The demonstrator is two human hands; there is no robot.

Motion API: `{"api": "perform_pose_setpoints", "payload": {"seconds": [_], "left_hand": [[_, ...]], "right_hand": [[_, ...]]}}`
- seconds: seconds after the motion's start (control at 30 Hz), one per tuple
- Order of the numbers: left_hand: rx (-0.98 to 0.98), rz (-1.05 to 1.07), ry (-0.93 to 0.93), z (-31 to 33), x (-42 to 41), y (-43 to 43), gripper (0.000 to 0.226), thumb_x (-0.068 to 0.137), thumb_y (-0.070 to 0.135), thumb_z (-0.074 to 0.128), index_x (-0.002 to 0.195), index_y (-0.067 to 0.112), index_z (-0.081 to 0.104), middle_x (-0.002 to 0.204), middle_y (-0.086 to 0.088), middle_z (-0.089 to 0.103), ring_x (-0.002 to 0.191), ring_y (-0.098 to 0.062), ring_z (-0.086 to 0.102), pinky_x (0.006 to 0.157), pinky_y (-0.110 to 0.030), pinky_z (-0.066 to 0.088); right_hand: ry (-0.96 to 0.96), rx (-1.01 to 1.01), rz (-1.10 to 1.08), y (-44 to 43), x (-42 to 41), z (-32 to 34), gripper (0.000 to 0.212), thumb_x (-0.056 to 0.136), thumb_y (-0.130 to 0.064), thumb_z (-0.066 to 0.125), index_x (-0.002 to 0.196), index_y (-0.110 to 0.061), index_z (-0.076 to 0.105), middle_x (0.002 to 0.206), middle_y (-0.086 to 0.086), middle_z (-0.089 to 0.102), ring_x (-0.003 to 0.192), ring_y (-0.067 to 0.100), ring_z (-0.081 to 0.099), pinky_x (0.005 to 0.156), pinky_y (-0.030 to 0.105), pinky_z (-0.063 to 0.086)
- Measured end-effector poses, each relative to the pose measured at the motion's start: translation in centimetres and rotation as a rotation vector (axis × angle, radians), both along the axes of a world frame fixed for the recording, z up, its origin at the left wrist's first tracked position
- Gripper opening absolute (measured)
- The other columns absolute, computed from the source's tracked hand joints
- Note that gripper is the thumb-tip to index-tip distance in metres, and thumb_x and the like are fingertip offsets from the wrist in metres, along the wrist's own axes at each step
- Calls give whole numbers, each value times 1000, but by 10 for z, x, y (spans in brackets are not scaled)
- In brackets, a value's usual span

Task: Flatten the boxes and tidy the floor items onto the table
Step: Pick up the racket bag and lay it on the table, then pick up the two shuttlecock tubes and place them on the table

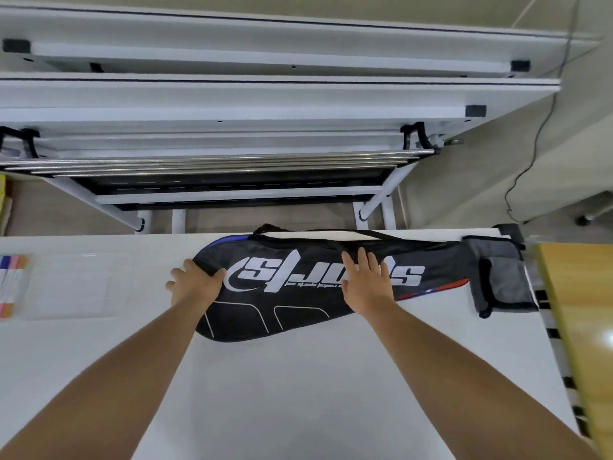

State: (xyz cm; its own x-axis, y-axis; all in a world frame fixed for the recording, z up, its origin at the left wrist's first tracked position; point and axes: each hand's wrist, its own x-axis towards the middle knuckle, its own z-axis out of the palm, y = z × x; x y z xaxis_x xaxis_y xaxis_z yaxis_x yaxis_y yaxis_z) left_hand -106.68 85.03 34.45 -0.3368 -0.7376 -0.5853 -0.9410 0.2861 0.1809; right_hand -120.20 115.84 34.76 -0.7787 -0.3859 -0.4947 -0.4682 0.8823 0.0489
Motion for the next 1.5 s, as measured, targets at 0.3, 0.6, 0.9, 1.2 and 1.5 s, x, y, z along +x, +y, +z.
{"api": "perform_pose_setpoints", "payload": {"seconds": [0.3,0.6,0.9,1.2,1.5], "left_hand": [[-57,-67,19,4,-27,6,75,89,52,58,149,19,27,142,-18,40,127,-43,39,101,-56,37],[-161,-455,50,55,17,28,61,94,51,50,147,24,35,146,-10,44,131,-35,42,111,-49,32],[-182,-291,43,140,170,59,49,99,45,45,144,26,43,142,-3,51,128,-26,50,107,-42,40],[-200,167,-99,185,431,96,35,101,33,41,132,24,55,135,-6,55,120,-29,57,98,-41,48],[-212,533,-86,184,689,155,28,97,33,46,121,25,60,130,-4,59,115,-29,61,90,-37,49]], "right_hand": [[-63,-19,-74,27,12,2,62,101,-39,36,154,-28,6,164,14,-1,149,35,9,120,51,18],[-108,-47,-47,10,35,64,56,101,-38,36,152,-23,19,158,16,22,140,35,32,112,48,32],[-124,-159,307,-47,95,110,50,99,-40,39,145,-22,33,140,9,46,126,32,47,100,46,41],[-236,-219,774,-136,261,160,52,99,-33,36,150,-22,31,144,12,44,128,32,47,104,42,41],[-309,-140,1099,-198,515,187,56,93,-35,52,145,-18,40,145,9,45,129,30,48,104,38,42]]}}
